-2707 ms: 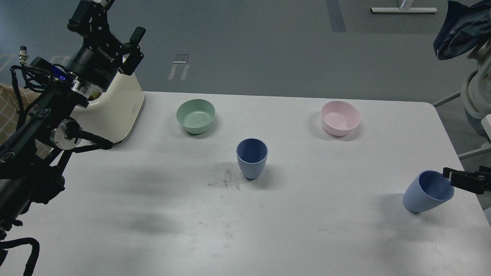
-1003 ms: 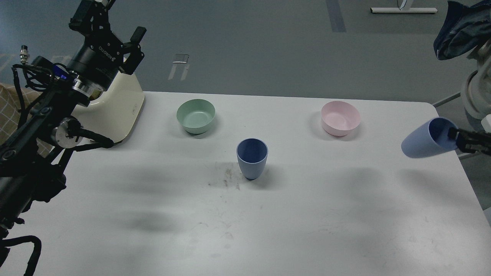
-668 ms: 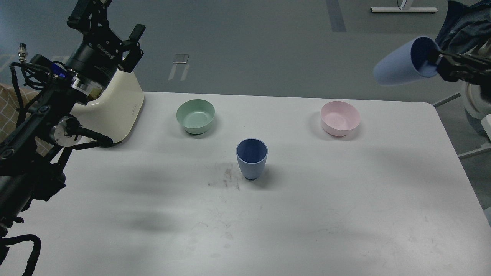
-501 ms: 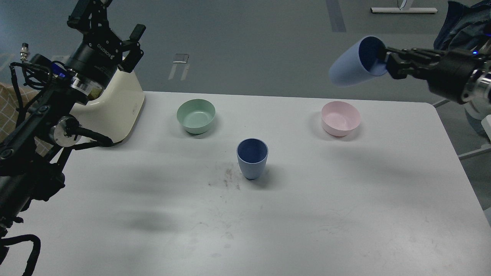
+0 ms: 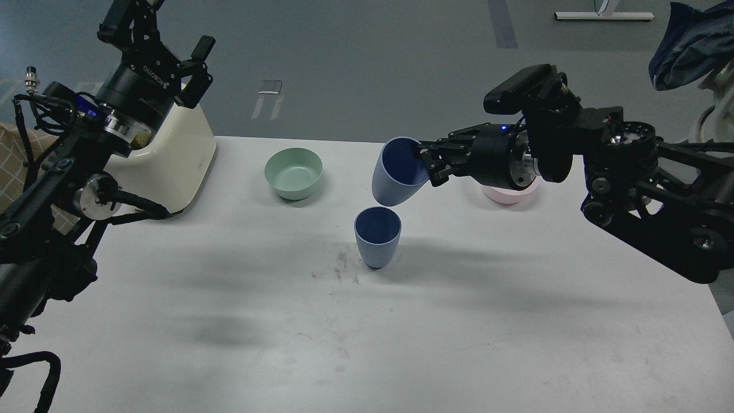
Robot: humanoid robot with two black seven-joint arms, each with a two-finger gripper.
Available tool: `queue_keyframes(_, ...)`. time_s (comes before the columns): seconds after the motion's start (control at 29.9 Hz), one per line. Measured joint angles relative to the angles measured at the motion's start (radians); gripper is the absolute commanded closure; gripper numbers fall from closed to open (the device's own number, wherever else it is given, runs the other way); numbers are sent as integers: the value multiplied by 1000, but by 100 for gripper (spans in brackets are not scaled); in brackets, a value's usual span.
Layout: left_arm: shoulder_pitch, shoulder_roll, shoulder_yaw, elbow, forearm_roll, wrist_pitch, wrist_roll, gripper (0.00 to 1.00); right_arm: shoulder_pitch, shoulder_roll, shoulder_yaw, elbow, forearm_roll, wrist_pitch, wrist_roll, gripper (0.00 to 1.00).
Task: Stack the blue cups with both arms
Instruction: 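Lower the held cup into the centered blue cup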
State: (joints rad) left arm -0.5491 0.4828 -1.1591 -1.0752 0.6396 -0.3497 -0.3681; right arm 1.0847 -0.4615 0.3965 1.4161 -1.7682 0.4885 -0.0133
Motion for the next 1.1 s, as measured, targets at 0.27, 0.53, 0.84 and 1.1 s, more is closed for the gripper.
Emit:
queue_keyframes(0.27,1,-3,2,0,0,-1,-1,2,-3,34,-12,2,0,0,0,100)
queue_keyframes(0.53,-3,-3,2,0,0,-1,-1,2,-4,59,-15,-1,0,0,-1,100)
queue_keyframes(0.84,-4,-2,3,0,0,-2,0,2,-14,75,-32,-23,-1,0,-1,100)
queue_keyframes(1.1,-6,-1,2,0,0,-2,1,2,-18,75,-45,-25,-2,0,-2,100)
